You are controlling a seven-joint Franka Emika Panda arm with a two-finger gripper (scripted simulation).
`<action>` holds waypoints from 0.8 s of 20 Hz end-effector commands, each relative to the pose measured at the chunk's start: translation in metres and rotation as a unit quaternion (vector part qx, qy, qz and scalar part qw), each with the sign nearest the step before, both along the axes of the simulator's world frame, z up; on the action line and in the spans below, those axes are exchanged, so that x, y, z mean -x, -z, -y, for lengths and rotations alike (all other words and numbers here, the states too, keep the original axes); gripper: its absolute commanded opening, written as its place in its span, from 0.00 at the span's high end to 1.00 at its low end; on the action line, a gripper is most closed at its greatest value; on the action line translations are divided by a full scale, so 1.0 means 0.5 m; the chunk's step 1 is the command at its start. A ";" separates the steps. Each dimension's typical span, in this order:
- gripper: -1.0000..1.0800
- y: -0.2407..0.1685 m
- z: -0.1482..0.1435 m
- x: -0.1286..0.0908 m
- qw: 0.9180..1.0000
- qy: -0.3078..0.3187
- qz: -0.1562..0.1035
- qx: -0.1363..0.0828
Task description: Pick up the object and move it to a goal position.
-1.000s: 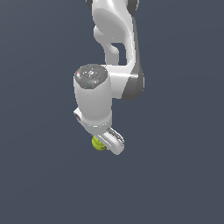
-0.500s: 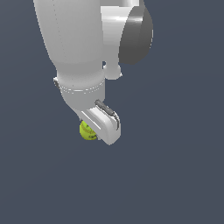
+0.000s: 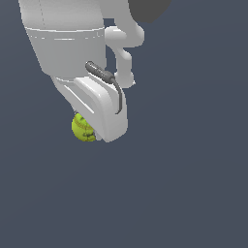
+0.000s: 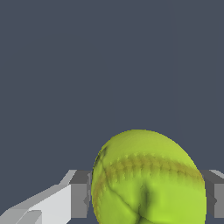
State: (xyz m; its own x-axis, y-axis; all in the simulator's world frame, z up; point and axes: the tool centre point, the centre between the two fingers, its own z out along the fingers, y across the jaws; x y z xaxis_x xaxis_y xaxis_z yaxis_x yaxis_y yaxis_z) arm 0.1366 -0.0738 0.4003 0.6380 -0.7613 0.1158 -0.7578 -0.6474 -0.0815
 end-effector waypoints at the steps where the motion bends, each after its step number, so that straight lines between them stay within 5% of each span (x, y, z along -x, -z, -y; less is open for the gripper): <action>1: 1.00 -0.028 0.004 -0.002 1.000 0.004 0.003 0.000; 16: 1.00 -0.077 0.011 -0.009 1.000 0.013 0.008 0.001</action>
